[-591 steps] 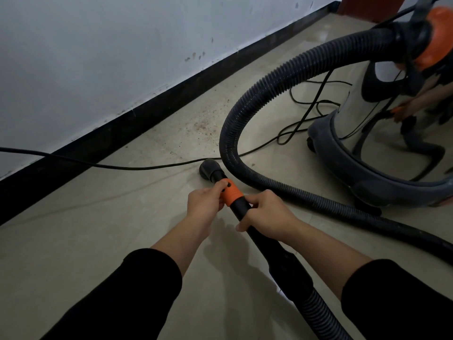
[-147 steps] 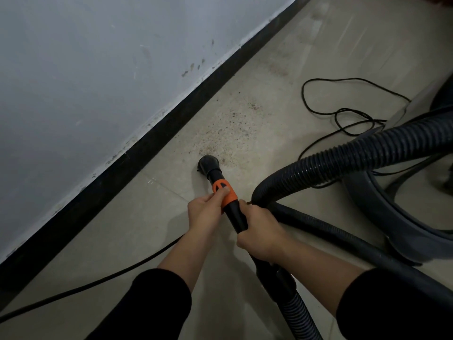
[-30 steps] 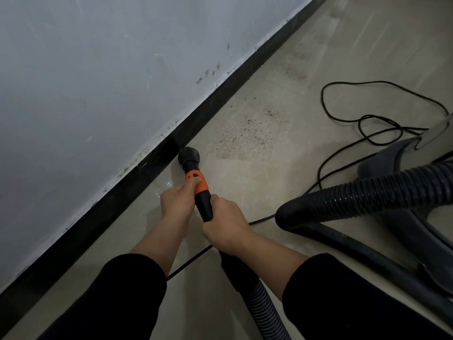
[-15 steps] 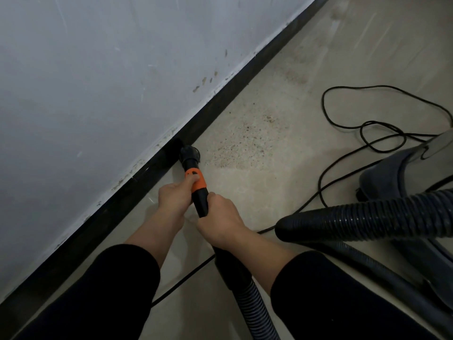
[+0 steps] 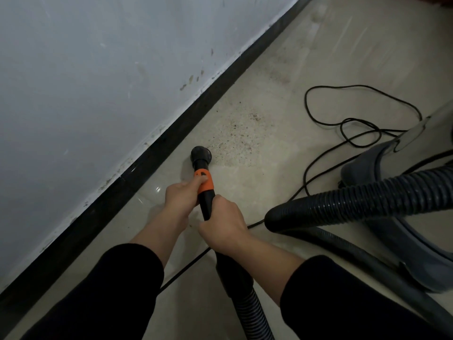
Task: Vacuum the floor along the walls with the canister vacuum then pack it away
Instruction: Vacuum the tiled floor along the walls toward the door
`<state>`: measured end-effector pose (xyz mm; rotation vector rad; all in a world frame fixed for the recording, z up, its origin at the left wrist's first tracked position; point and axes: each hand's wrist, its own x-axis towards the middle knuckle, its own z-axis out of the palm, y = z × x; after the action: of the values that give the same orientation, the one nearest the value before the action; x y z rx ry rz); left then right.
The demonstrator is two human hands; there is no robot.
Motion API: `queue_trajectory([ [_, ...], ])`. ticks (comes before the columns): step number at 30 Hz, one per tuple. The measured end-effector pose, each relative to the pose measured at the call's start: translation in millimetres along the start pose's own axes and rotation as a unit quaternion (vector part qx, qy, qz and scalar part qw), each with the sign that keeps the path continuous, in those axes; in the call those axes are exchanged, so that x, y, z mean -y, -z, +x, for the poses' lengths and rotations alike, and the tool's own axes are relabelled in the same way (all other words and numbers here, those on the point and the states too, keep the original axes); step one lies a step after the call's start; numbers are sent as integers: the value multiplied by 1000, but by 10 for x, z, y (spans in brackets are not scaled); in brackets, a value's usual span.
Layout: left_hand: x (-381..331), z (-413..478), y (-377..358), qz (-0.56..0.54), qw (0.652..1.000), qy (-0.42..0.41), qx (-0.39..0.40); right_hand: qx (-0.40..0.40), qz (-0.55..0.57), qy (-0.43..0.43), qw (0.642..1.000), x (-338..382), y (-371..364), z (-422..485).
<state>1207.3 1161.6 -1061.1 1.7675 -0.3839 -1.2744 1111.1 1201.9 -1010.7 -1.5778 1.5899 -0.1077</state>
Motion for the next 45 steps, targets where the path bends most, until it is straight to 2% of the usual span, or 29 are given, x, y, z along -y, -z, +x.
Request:
queue_trajectory([
  [15, 99, -114, -206, 31, 998, 6, 46, -40, 0, -39, 998, -145, 20, -189],
  [25, 146, -229, -332, 53, 993, 4, 108, -59, -24, -46, 997, -286, 5, -300],
  [45, 250, -311, -525, 83, 982, 9, 169, -50, -58, -49, 996, -518, 37, -426],
])
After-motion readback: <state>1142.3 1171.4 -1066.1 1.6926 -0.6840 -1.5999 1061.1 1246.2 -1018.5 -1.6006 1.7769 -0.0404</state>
